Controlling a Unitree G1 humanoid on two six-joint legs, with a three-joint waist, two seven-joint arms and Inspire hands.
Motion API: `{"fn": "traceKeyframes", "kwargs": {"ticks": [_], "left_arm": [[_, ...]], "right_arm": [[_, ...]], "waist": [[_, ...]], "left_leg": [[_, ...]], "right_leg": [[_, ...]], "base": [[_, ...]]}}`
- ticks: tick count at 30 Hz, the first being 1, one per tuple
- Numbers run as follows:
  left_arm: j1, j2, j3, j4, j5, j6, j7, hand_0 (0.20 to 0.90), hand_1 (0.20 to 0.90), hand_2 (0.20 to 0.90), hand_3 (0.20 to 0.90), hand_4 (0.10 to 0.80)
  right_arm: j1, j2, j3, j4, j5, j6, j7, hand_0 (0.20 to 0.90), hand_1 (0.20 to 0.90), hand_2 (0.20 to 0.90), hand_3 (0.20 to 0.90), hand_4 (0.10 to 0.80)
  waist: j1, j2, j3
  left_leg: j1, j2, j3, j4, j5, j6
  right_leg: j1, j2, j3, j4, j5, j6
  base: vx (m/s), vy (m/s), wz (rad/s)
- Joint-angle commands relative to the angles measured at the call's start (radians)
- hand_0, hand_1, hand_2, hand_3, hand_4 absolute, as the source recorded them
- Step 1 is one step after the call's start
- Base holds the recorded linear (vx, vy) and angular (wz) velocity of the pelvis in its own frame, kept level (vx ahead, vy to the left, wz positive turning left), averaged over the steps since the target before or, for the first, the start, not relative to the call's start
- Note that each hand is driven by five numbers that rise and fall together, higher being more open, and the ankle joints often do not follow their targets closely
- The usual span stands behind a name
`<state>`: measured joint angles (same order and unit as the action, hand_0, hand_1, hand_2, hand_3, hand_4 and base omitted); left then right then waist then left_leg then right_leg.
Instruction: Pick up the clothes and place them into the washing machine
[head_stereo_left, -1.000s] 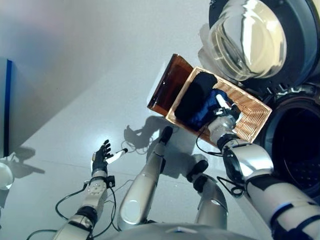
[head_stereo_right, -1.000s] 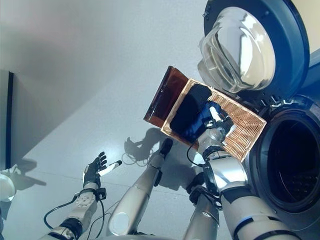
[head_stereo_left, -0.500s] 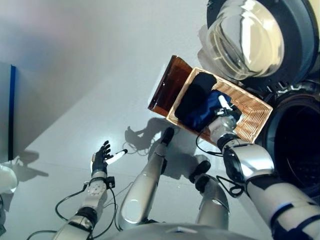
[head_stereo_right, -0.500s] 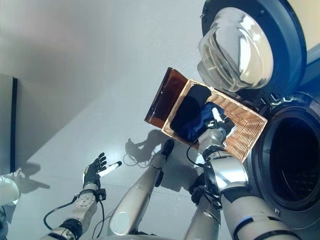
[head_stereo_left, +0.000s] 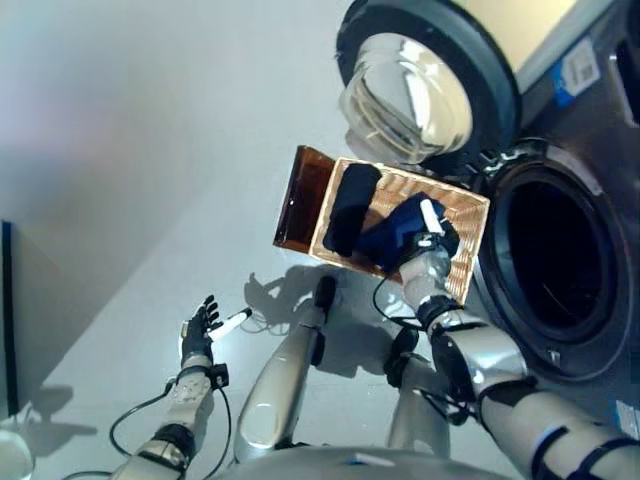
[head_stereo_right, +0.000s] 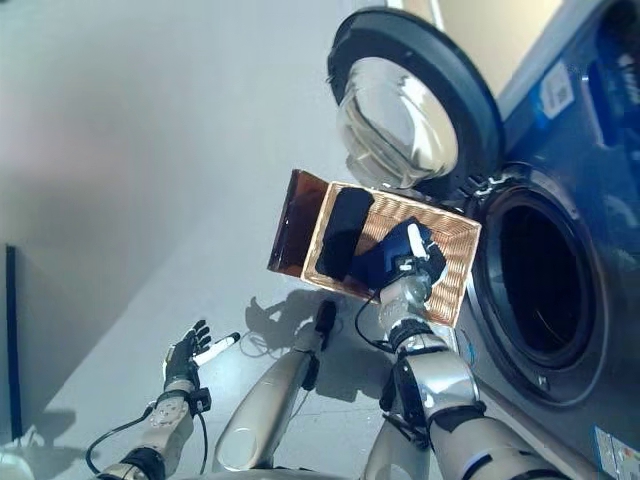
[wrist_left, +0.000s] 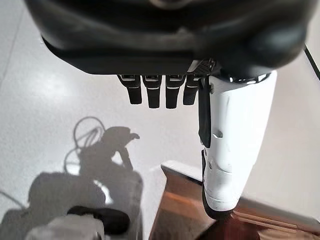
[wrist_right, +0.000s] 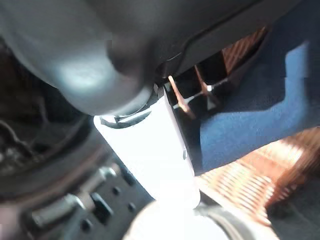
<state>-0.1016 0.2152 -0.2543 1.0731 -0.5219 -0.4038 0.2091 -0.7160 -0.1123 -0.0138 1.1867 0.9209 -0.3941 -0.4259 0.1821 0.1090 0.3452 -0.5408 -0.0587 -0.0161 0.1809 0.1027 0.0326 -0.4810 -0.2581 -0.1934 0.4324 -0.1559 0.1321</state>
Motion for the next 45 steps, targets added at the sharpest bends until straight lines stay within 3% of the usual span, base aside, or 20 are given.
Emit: {"fn": "traceKeyframes", "kwargs": {"ticks": [1, 11, 15, 18, 19, 24, 26, 29, 36, 39, 45], "left_arm": [[0.030, -0.004, 0.012, 0.096, -0.043, -0.047, -0.009, 0.900, 0.900, 0.900, 0.900, 0.800], [0.088, -0.040, 0.042, 0.127, -0.080, -0.054, -0.054, 0.900, 0.900, 0.900, 0.900, 0.800], [0.098, -0.054, 0.032, 0.098, -0.091, -0.067, -0.078, 0.900, 0.900, 0.900, 0.900, 0.800], [0.079, -0.053, 0.019, 0.077, -0.094, -0.076, -0.082, 0.900, 0.900, 0.900, 0.900, 0.800], [0.067, -0.044, 0.019, 0.058, -0.097, -0.081, -0.084, 0.900, 0.900, 0.900, 0.900, 0.800], [0.051, -0.020, 0.026, 0.058, -0.087, -0.081, -0.086, 0.900, 0.900, 0.900, 0.900, 0.800], [0.053, -0.017, 0.022, 0.061, -0.084, -0.080, -0.093, 0.900, 0.900, 0.900, 0.900, 0.800], [0.055, -0.010, 0.023, 0.054, -0.095, -0.084, -0.097, 0.900, 0.900, 0.900, 0.900, 0.800], [0.076, 0.013, -0.004, 0.027, -0.092, -0.098, -0.101, 0.900, 0.900, 0.900, 0.900, 0.800], [0.080, 0.030, -0.009, 0.020, -0.082, -0.102, -0.096, 0.900, 0.900, 0.900, 0.900, 0.800], [0.088, 0.039, -0.022, -0.009, -0.038, -0.106, -0.086, 0.900, 0.900, 0.900, 0.900, 0.800]], "right_arm": [[0.070, -0.021, -0.002, -0.132, -0.028, -0.081, 0.045, 0.200, 0.200, 0.200, 0.200, 0.300], [0.249, -0.020, -0.007, -0.305, -0.027, -0.081, 0.170, 0.200, 0.200, 0.200, 0.200, 0.300], [0.244, -0.039, -0.031, -0.305, 0.062, -0.101, 0.246, 0.200, 0.200, 0.200, 0.200, 0.300], [0.212, -0.052, -0.048, -0.340, 0.109, -0.125, 0.268, 0.200, 0.200, 0.200, 0.200, 0.300], [0.193, -0.067, -0.059, -0.369, 0.124, -0.150, 0.264, 0.200, 0.200, 0.200, 0.200, 0.300], [0.144, -0.078, -0.066, -0.412, 0.150, -0.193, 0.263, 0.200, 0.200, 0.200, 0.200, 0.300], [0.119, -0.087, -0.080, -0.411, 0.169, -0.214, 0.259, 0.200, 0.200, 0.200, 0.200, 0.300], [0.072, -0.105, -0.105, -0.411, 0.189, -0.245, 0.248, 0.200, 0.200, 0.200, 0.200, 0.300], [-0.096, -0.280, -0.157, -0.287, 0.155, -0.276, 0.158, 0.200, 0.200, 0.200, 0.200, 0.300], [-0.187, -0.394, -0.124, -0.163, 0.078, -0.236, 0.097, 0.200, 0.200, 0.200, 0.200, 0.300], [-0.275, -0.519, -0.048, -0.051, -0.037, -0.172, 0.057, 0.200, 0.200, 0.200, 0.200, 0.300]], "waist": [[-0.018, 0.012, -0.081], [-0.071, 0.005, -0.171], [-0.078, 0.033, -0.167], [-0.089, 0.049, -0.126], [-0.100, 0.052, -0.078], [-0.116, 0.044, -0.050], [-0.116, 0.042, -0.055], [-0.114, 0.049, -0.049], [-0.089, 0.096, -0.054], [-0.069, 0.110, -0.064], [-0.043, 0.118, -0.078]], "left_leg": [[0.039, 0.006, 0.034, 0.041, -0.096, -0.056], [0.181, 0.026, 0.086, -0.094, -0.064, -0.058], [0.170, 0.028, 0.099, -0.080, -0.069, -0.055], [0.112, 0.035, 0.100, 0.014, -0.093, -0.048], [0.040, 0.041, 0.097, 0.142, -0.134, -0.054], [-0.117, 0.072, 0.075, 0.367, -0.214, -0.063], [-0.162, 0.079, 0.062, 0.446, -0.277, -0.067], [-0.226, 0.082, 0.054, 0.519, -0.304, -0.065], [-0.371, 0.073, 0.063, 0.615, -0.337, -0.069], [-0.406, 0.066, 0.067, 0.629, -0.339, -0.065], [-0.426, 0.052, 0.069, 0.606, -0.325, -0.066]], "right_leg": [[0.084, -0.002, 0.022, -0.214, 0.171, -0.003], [0.163, 0.006, 0.077, -0.350, 0.230, 0.022], [0.132, 0.005, 0.092, -0.333, 0.225, 0.017], [0.055, 0.019, 0.107, -0.234, 0.190, -0.005], [0.004, 0.026, 0.107, -0.134, 0.146, -0.022], [-0.130, 0.048, 0.093, 0.078, 0.063, -0.051], [-0.172, 0.052, 0.092, 0.151, 0.008, -0.052], [-0.239, 0.054, 0.095, 0.223, -0.012, -0.059], [-0.403, 0.035, 0.128, 0.343, -0.043, -0.067], [-0.448, 0.029, 0.140, 0.368, -0.047, -0.068], [-0.467, 0.009, 0.142, 0.358, -0.046, -0.065]], "base": [[0.070, 0.003, -0.34], [0.055, -0.005, -0.32], [-0.073, -0.009, -0.19], [-0.179, -0.043, -0.13], [-0.227, -0.094, -0.04], [-0.150, -0.101, 0.23], [-0.003, -0.069, 0.10], [-0.122, -0.025, 0.10], [-0.048, 0.044, 0.19], [-0.002, 0.057, -0.07], [0.021, 0.027, 0.05]]}}
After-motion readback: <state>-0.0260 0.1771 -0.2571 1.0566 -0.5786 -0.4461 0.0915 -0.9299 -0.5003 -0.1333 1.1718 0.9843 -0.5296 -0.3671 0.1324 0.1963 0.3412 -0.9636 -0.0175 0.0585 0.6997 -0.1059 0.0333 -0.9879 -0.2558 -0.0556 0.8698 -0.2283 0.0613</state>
